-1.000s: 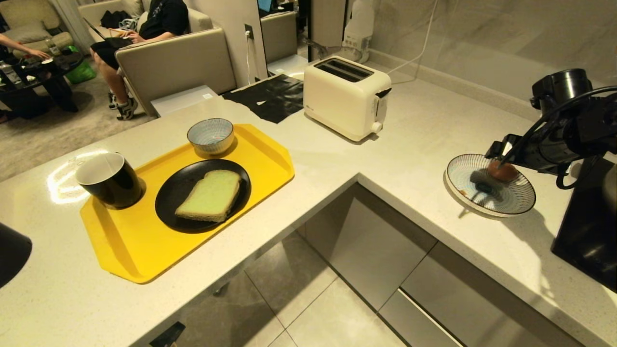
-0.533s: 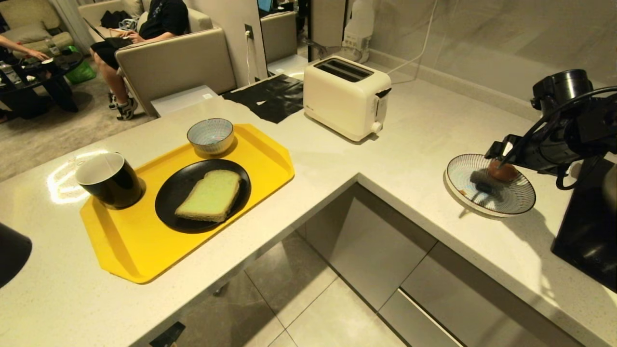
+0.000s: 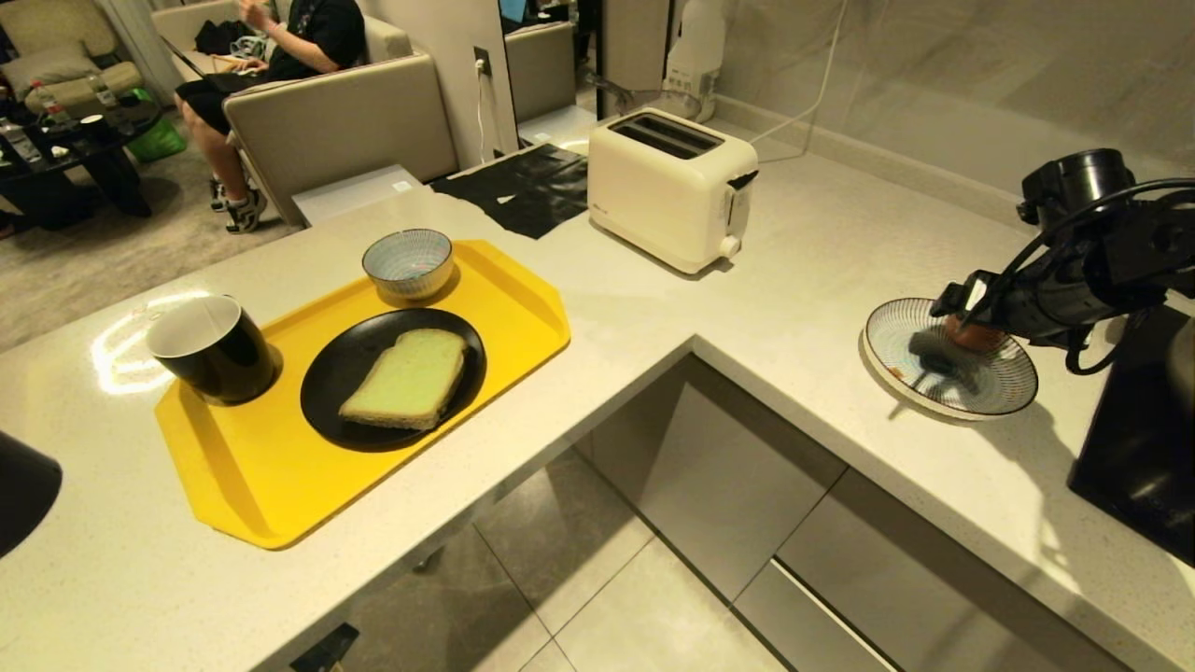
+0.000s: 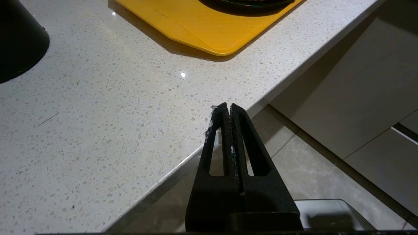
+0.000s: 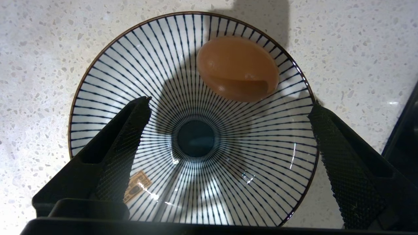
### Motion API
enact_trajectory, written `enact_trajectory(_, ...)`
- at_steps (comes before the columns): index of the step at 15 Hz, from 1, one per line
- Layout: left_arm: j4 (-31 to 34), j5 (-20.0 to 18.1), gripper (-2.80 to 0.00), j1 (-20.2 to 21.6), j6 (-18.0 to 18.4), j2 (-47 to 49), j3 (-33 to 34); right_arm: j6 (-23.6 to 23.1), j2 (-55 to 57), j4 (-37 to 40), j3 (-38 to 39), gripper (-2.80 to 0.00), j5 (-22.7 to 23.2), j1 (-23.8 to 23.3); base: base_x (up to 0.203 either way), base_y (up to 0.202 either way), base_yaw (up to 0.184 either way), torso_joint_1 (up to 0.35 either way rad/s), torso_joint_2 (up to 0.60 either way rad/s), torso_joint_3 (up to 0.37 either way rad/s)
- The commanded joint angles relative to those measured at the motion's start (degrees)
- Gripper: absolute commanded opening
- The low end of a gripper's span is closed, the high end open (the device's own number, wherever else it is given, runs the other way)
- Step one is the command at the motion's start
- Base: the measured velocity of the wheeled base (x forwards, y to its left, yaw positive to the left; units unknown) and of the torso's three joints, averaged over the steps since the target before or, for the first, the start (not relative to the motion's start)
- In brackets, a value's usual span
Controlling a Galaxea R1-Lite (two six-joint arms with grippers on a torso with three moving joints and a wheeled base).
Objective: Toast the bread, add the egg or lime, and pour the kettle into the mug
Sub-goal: Pick up the egg
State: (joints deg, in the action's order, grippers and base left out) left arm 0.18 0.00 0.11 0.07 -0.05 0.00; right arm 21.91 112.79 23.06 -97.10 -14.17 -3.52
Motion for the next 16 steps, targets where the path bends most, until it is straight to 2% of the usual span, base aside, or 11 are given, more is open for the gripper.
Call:
enact_trajectory(1, 0.0, 0.0, -2.80, 0.0, 0.0, 0.0, 0.0, 0.2, 0.5, 0.1, 0.2, 0.00, -0.1, 0.0, 0.000, 0.000, 0.000, 0.000, 0.00, 0.000)
enact_trajectory(6, 0.0, 0.0, -2.80, 0.0, 0.0, 0.0, 0.0, 0.2, 0.9, 0.1, 0.2, 0.00, 1.9, 0.0, 0.000, 0.000, 0.000, 0.000, 0.00, 0.000)
enact_trajectory(16, 0.0, 0.0, -2.80, 0.0, 0.0, 0.0, 0.0, 0.8, 3.4, -2.9, -0.3, 0.00, 2.0, -0.3, 0.000, 0.000, 0.000, 0.000, 0.00, 0.000)
